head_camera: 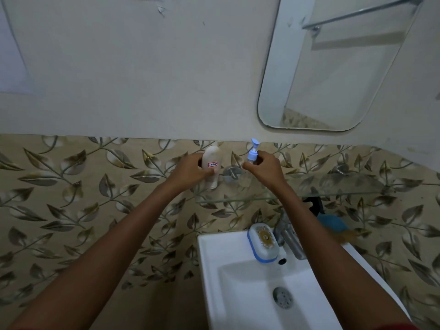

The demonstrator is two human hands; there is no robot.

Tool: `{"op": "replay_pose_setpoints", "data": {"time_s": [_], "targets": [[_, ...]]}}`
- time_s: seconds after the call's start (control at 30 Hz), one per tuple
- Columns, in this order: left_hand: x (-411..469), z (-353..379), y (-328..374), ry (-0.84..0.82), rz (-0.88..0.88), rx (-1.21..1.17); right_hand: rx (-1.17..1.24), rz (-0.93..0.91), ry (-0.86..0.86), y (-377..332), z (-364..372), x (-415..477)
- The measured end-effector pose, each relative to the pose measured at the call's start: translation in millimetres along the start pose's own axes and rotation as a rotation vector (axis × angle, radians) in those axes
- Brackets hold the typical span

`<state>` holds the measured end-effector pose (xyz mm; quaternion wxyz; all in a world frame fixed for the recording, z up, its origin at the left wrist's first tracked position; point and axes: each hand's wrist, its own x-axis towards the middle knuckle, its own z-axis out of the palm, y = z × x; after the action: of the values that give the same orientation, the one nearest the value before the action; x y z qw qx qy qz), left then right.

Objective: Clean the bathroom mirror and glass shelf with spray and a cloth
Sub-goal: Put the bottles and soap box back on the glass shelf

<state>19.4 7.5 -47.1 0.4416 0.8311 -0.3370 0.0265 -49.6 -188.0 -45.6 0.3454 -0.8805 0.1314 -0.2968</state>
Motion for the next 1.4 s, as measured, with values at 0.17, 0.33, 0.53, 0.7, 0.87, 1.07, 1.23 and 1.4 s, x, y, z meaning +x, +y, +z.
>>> {"op": "replay_pose_setpoints", "data": {"time_s": [0.17, 0.33, 0.53, 0.7, 0.87, 1.07, 1.23, 1.4], "targets": [[1.4, 1.5, -0.7, -0.011, 0.0, 0.023, 0.008, 0.013, -0.045, 1.0, 2.1, 0.8], [0.8, 4.4, -2.4, 0.018, 0.008, 0.034, 0.011, 0.009, -0.089, 7.2, 3.0, -0.6], [-2.7, 12.2, 1.0, 0.105, 0.006, -0.091, -0.036, 0.023, -0.044, 11.4, 0.4, -7.9], [-19.1, 26.9, 28.4, 0.405, 0.197, 0.153, 0.018, -0.024, 0.193, 17.2, -12.7, -48.0], [-58.0, 57.2, 55.7, 0.532, 0.579, 0.263, 0.006, -0.113, 0.491, 40.0, -14.5, -104.2], [-96.1, 111.1, 17.3, 0.313, 0.524, 0.272, -0.017, 0.298, 0.223, 119.2, 20.7, -138.4], [-98.5, 132.1, -21.7, 0.111, 0.304, 0.331, -0.191, 0.508, -0.127, 173.6, 53.0, -135.9], [-97.4, 137.1, -29.4, 0.031, 0.212, 0.356, -0.252, 0.649, -0.21, 196.9, 75.3, -135.4]]}}
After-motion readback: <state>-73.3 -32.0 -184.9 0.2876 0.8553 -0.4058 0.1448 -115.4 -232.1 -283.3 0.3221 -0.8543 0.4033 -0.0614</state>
